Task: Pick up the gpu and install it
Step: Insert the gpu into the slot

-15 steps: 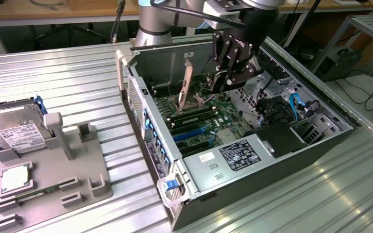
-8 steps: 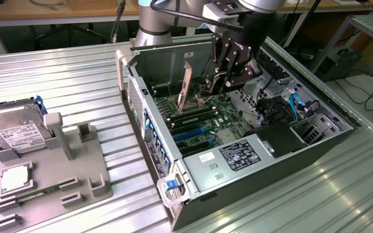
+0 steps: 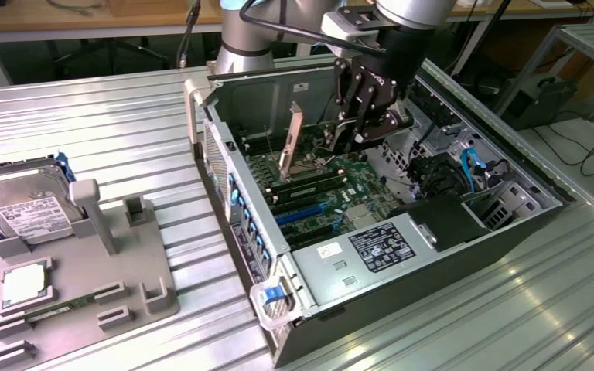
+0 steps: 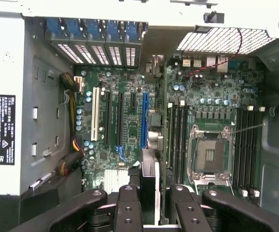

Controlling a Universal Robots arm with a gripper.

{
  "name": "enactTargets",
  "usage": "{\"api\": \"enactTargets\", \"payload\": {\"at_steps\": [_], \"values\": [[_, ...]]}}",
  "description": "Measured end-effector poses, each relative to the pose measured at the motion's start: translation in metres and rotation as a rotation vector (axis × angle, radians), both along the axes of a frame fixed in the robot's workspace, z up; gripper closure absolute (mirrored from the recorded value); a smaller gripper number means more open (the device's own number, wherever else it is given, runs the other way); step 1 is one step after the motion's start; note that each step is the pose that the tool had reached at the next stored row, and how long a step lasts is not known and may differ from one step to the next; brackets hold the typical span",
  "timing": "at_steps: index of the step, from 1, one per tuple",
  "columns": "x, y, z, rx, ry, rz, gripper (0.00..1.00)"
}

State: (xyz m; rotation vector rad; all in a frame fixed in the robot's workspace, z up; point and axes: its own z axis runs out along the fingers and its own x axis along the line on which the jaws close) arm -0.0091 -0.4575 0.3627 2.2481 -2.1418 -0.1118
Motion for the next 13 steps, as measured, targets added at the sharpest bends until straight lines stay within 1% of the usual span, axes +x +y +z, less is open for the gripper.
{"api": "enactTargets", "payload": {"at_steps": [2, 3, 13], "values": [[0.0, 0.0007, -0.0007, -0.001, 0.0014, 0.0, 0.72], [0.0, 0.0024, -0.0009, -0.0008, 0.0014, 0.0, 0.72], [-0.001, 0.0025, -0.0009, -0.0012, 0.0014, 0.0, 0.72]]}}
